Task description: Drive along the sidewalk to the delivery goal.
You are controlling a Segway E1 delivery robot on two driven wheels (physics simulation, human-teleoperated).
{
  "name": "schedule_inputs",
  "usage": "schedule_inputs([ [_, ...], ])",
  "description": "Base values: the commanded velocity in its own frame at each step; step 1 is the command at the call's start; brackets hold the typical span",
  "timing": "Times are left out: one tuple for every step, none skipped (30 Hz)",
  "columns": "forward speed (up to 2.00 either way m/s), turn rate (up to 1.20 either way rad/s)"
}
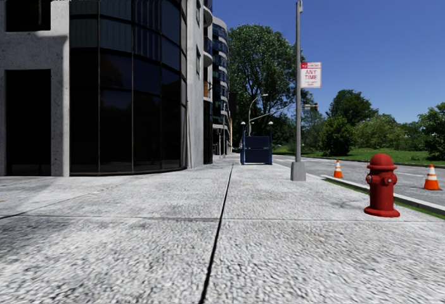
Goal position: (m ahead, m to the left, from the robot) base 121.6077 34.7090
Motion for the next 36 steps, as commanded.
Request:
schedule_inputs([
  [1.89,0.0],
  [1.89,0.0],
  [1.89,0.0],
  [1.89,0.0],
  [1.89,0.0],
  [1.89,0.0],
  [1.9,0.0],
  [1.9,0.0],
  [1.9,0.0],
  [1.9,0.0],
  [1.9,0.0],
  [1.9,0.0],
  [1.9,0.0],
  [1.9,0.0],
  [1.9,0.0],
  [1.9,0.0],
  [1.9,0.0],
  [1.9,0.0],
  [1.9,0.0],
  [1.9,0.0],
  [1.9,0.0],
  [1.9,0.0],
  [1.9,0.0],
  [1.9,0.0],
  [1.9,0.0],
  [1.9,0.0],
  [1.9,0.0],
  [1.9,0.0],
  [1.9,0.0],
  [1.9,0.0],
  [1.9,0.0],
  [1.9,0.0],
  [1.9,0.0],
  [1.9,0.0],
  [1.9,0.0],
  [1.9,0.0],
])
